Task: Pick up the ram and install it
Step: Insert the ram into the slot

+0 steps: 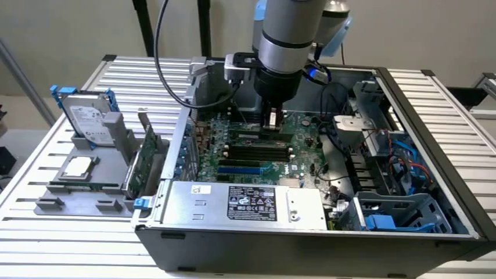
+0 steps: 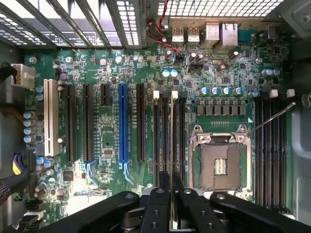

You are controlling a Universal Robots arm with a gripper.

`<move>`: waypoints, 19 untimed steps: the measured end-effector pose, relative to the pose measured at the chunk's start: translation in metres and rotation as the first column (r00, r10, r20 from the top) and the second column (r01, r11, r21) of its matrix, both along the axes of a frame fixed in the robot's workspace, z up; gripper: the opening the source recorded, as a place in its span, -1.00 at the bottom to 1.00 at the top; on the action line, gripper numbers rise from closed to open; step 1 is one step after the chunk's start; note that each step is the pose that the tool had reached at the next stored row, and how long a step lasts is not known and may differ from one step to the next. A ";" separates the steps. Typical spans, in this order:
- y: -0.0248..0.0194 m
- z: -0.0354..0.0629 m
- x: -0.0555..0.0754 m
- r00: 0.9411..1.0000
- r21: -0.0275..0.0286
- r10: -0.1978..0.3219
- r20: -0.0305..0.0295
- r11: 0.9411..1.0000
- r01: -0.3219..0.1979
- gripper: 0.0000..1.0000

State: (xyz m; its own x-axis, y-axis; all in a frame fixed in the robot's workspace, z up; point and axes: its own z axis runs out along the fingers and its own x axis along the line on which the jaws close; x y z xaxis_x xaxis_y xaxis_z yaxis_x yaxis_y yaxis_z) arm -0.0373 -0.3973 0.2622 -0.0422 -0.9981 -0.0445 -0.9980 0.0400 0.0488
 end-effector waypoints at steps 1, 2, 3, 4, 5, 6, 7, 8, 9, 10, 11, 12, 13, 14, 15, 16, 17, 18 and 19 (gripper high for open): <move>0.0000 -0.0011 -0.001 1.000 0.000 0.000 0.004 1.000 0.000 -1.00; 0.0000 -0.0022 -0.003 1.000 0.000 0.000 0.008 1.000 0.000 -1.00; 0.0000 -0.0033 -0.004 1.000 0.000 0.000 0.014 1.000 0.000 -1.00; 0.0000 -0.0048 -0.004 1.000 0.000 0.000 0.019 1.000 0.000 -1.00; 0.0000 -0.0063 -0.004 1.000 0.000 0.000 0.022 1.000 0.000 -1.00; 0.0000 -0.0080 -0.004 1.000 -0.001 0.000 0.025 1.000 0.000 -1.00; 0.0000 -0.0099 -0.004 1.000 -0.001 0.000 0.026 1.000 0.000 -1.00; 0.0000 -0.0117 -0.004 1.000 -0.002 0.000 0.027 1.000 0.000 -1.00; 0.0000 -0.0135 -0.004 1.000 -0.003 0.000 0.027 1.000 0.000 -1.00; 0.0000 -0.0153 -0.004 1.000 -0.005 0.000 0.027 1.000 0.000 -1.00; 0.0000 -0.0171 -0.004 1.000 -0.007 0.000 0.027 1.000 0.000 -1.00; 0.0000 -0.0189 -0.004 1.000 -0.009 0.000 0.027 1.000 0.000 -1.00; 0.0000 -0.0206 -0.004 1.000 -0.012 0.000 0.027 1.000 0.000 -1.00; 0.0000 -0.0222 -0.004 1.000 -0.014 0.000 0.027 1.000 0.000 -1.00; 0.0000 -0.0235 -0.004 1.000 -0.019 0.001 0.027 1.000 0.000 -1.00; 0.0000 -0.0247 -0.003 1.000 -0.023 0.001 0.027 1.000 0.000 -1.00; 0.0000 -0.0259 -0.003 1.000 -0.028 0.001 0.027 1.000 0.000 -1.00; 0.0000 -0.0272 -0.003 1.000 -0.032 0.001 0.027 0.999 0.000 -1.00; 0.0001 -0.0282 -0.003 1.000 -0.037 0.001 0.027 0.999 0.000 -1.00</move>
